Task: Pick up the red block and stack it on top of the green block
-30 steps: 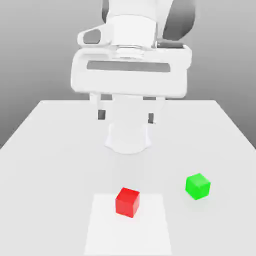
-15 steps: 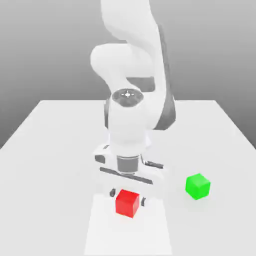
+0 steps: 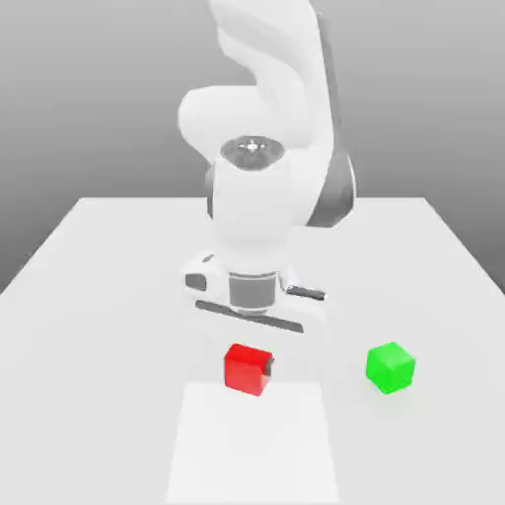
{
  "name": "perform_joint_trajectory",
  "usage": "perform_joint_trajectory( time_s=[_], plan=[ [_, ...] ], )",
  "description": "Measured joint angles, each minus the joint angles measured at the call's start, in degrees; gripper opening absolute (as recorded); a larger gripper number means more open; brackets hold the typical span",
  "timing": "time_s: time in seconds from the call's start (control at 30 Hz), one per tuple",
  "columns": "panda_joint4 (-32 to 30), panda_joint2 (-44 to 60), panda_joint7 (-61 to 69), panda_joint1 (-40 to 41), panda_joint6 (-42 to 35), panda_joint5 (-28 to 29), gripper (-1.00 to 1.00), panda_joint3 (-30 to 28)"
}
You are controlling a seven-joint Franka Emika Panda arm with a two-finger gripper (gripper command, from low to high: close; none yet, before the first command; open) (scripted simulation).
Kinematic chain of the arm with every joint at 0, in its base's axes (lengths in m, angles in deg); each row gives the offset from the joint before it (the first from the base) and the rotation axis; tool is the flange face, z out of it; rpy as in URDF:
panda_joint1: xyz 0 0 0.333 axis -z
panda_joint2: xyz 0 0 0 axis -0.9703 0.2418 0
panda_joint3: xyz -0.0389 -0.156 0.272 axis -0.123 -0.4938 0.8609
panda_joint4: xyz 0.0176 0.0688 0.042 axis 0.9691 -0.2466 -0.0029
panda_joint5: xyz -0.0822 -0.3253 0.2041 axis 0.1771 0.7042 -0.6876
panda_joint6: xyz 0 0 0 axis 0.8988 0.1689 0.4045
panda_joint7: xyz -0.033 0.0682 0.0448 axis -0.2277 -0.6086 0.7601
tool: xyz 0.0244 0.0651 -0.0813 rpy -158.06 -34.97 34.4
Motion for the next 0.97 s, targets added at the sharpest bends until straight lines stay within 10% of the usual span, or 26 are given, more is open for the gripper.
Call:
perform_joint_trajectory(
  time_s=[0.6, 0.83, 0.87, 0.97],
  plan=[
    [-1.8, -8.8, 36.4, -23.8, -6.8, -6.2, -1.0, 8.5],
    [-1.4, 3.1, 32.9, -23.5, 4.5, 1.3, -1.0, 8.5],
    [-1.3, 5.0, 31.6, -23.4, 6.3, 3.2, 1.0, 8.1],
    [-1.3, 5.0, 31.6, -23.3, 6.3, 3.2, 1.0, 8.1]
  ],
)
